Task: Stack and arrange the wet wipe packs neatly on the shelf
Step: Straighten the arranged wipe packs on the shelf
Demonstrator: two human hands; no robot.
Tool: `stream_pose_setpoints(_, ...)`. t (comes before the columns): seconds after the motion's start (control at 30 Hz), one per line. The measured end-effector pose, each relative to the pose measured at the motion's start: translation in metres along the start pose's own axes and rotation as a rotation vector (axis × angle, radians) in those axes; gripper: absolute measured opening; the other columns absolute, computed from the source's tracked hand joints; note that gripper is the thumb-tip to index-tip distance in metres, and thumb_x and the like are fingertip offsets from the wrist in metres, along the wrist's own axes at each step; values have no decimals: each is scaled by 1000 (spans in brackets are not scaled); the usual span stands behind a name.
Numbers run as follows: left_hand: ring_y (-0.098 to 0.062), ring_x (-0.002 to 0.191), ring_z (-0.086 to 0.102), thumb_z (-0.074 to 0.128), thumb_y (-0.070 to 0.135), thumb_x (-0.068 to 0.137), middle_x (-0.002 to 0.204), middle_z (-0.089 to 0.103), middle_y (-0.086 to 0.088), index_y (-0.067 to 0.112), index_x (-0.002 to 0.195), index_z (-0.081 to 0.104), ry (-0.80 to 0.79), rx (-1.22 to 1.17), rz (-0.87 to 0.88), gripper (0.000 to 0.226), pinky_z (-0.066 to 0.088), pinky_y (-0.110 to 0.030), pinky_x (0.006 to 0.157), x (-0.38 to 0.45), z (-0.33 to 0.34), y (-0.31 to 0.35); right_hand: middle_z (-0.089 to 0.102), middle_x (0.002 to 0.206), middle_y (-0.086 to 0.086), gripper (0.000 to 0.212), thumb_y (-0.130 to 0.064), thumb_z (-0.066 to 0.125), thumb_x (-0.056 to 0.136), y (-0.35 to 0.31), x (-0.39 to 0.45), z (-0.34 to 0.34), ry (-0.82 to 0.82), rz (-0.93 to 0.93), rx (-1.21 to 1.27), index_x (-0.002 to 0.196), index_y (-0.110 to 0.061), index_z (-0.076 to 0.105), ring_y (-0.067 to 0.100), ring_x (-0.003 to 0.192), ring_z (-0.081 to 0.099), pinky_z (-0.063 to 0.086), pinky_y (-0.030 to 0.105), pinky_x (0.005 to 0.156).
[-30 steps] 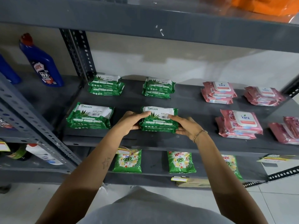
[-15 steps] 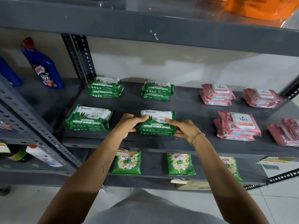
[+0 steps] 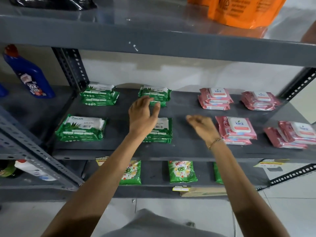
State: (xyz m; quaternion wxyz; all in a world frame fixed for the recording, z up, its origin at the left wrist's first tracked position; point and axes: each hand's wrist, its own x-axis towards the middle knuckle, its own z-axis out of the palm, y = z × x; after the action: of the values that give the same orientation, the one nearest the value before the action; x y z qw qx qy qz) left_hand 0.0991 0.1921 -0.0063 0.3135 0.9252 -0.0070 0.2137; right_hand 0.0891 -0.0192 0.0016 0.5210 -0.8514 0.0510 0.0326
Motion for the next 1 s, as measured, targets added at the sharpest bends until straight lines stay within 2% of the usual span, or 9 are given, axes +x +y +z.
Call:
stream_pose_setpoints(0.13,-26,145,17,20,43,100,156,28,-9,11,141,43,-265,204,-49,57,3,-46,117,9,37,17,66,105,13,23,-10,48,94,13,19,-76,335,-179,-319,107,-3,66,27,87,60,35,22,71)
stream_pose_setpoints(0.2,-27,147,4,14,42,100,160,15,-10,9,148,29,-361,293,-91,60,-5,-47,117,4,53,19,59,127,17,30,-16,43,97,34,34,-108,270,-120,-524,120,-6,59,37,107,59,41,32,84)
stream_pose_setpoints(0.27,-28,147,1,11,42,99,160,12,-12,6,149,23,-393,370,-120,63,-4,-48,118,-2,61,14,47,142,15,39,-24,35,99,57,41,-116,98,-13,-736,132,-9,49,37,128,45,34,43,104)
stream_pose_setpoints(0.37,-26,148,3,11,41,99,160,14,-11,5,150,22,-371,425,-141,63,-2,-46,119,-5,66,11,49,142,10,53,-33,22,92,83,42,-110,102,-150,-968,131,-11,51,29,134,39,30,47,107)
stream_pose_setpoints(0.47,-25,148,5,12,40,99,160,14,-8,8,150,21,-361,483,-128,61,-1,-43,119,-8,68,13,57,133,10,45,-26,29,93,89,45,-107,205,-225,-962,123,-9,57,28,123,50,32,45,102)
stream_pose_setpoints(0.6,-24,147,8,12,38,99,159,17,-5,9,150,23,-341,562,-113,60,1,-42,119,-12,73,15,59,132,12,59,-35,20,89,97,46,-102,280,-250,-904,122,-7,61,32,124,52,31,51,103)
stream_pose_setpoints(0.73,-23,147,15,14,38,99,157,25,-4,9,148,28,-294,590,-113,58,5,-42,120,-13,75,16,60,131,15,59,-34,21,90,103,48,-97,304,-259,-888,122,-5,61,37,125,51,32,57,104)
stream_pose_setpoints(0.9,-22,147,14,14,37,100,157,25,-3,10,149,27,-278,579,-119,58,3,-40,120,-20,76,16,46,146,11,66,-39,10,90,109,45,-99,241,-253,-905,136,-8,47,31,139,34,21,55,112)
stream_pose_setpoints(1.0,-22,147,15,13,38,99,157,27,-4,10,148,28,-276,549,-117,59,4,-41,119,-18,73,17,43,147,10,62,-37,14,92,104,46,-104,189,-204,-919,144,-9,34,28,139,31,19,54,113)
